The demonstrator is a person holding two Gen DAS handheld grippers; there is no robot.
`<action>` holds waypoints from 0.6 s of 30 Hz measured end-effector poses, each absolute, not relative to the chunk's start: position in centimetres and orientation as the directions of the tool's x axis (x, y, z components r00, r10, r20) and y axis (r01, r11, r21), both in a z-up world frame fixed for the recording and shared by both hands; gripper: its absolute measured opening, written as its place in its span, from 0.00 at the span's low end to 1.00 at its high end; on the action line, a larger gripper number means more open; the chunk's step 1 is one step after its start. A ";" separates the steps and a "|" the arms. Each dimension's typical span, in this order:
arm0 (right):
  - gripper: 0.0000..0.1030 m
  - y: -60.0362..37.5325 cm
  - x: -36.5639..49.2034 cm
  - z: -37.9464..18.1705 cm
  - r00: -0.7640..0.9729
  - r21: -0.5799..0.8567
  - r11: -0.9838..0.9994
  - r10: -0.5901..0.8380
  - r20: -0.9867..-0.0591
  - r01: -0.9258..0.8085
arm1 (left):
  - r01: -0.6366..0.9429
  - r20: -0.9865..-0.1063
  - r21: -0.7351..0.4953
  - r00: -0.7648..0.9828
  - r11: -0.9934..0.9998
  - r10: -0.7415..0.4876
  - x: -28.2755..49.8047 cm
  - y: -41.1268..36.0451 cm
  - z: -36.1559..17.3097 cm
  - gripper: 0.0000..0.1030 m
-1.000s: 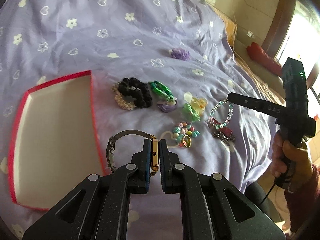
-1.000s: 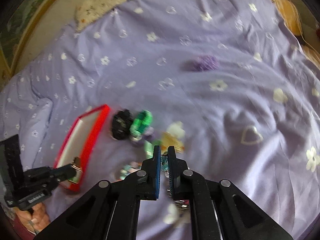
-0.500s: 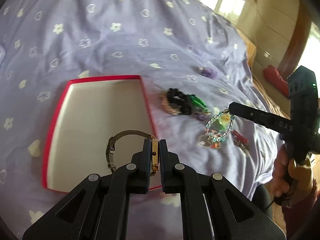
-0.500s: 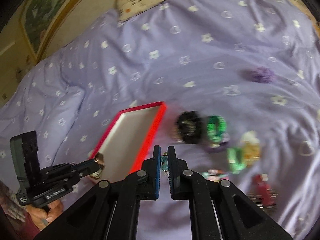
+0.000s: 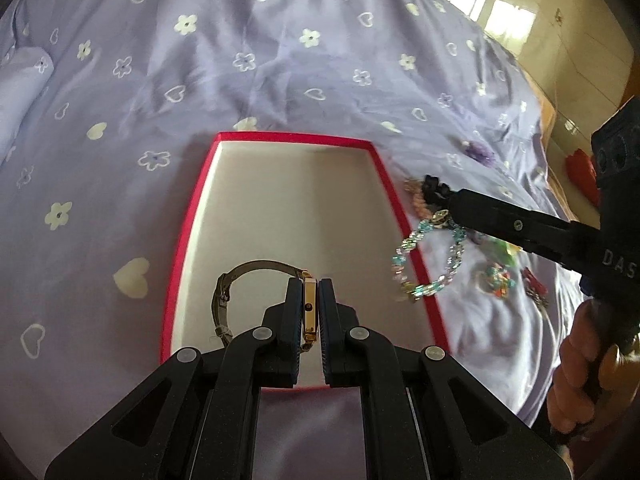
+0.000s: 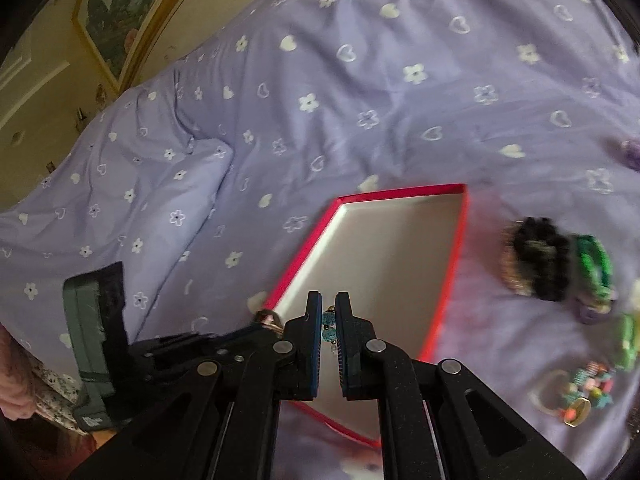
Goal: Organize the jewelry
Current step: 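Carry the watch and bead bracelet with both grippers over the red tray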
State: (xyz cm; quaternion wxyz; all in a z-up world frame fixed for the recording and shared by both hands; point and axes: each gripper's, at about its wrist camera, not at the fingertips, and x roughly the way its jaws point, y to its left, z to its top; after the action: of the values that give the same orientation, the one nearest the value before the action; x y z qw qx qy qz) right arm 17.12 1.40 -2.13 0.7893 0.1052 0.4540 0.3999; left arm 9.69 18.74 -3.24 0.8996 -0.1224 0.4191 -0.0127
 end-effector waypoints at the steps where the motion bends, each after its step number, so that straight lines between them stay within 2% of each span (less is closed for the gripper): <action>1: 0.06 1.9 17.3 -2.4 0.256 0.539 0.651 0.733 -0.631 -0.534 | -0.085 -0.756 -0.229 0.643 0.970 -0.122 10.1 19.0 -3.5 0.06; 10: 0.06 4.3 18.4 -7.1 0.203 0.546 0.677 0.700 -0.685 -0.494 | -0.103 -0.802 -0.225 0.585 0.969 -0.124 12.7 20.0 -6.7 0.06; 18: 0.06 3.9 18.6 -10.3 0.171 0.493 0.726 0.628 -0.759 -0.480 | -0.099 -0.825 -0.217 0.550 0.971 -0.128 12.8 20.1 -8.6 0.06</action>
State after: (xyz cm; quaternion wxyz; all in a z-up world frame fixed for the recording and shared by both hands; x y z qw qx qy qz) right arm 18.62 3.91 -10.30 0.7619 0.0700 0.5314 0.3636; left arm 12.83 20.11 -8.60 0.8723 -0.1198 0.4741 -0.0085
